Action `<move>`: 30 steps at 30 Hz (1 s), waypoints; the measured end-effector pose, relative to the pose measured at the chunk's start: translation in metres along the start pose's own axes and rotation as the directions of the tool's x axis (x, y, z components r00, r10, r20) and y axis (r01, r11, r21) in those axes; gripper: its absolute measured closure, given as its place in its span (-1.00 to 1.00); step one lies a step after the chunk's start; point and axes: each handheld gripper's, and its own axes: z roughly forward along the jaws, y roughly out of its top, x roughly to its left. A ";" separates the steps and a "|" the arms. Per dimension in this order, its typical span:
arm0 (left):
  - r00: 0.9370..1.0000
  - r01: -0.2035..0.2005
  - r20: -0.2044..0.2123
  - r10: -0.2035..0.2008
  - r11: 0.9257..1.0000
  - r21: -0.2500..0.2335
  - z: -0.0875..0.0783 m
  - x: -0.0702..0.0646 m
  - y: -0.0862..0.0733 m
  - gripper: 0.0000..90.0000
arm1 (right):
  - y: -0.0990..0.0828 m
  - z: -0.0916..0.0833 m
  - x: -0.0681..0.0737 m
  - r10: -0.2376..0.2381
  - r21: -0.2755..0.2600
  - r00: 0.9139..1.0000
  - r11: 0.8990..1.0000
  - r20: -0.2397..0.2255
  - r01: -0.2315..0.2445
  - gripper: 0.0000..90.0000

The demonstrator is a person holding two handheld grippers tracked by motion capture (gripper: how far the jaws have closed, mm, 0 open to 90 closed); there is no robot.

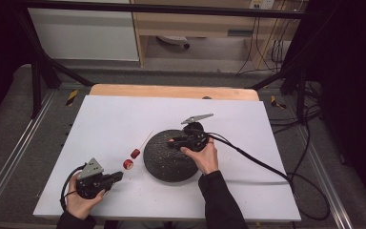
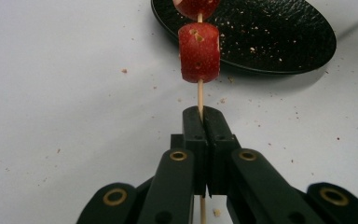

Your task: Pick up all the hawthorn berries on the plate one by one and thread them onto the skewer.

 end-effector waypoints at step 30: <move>1.000 0.003 0.014 -0.002 1.000 -0.025 0.014 -0.021 0.018 0.97 | -0.069 -0.018 -0.018 0.248 -0.423 0.963 0.865 -0.106 -0.269 0.41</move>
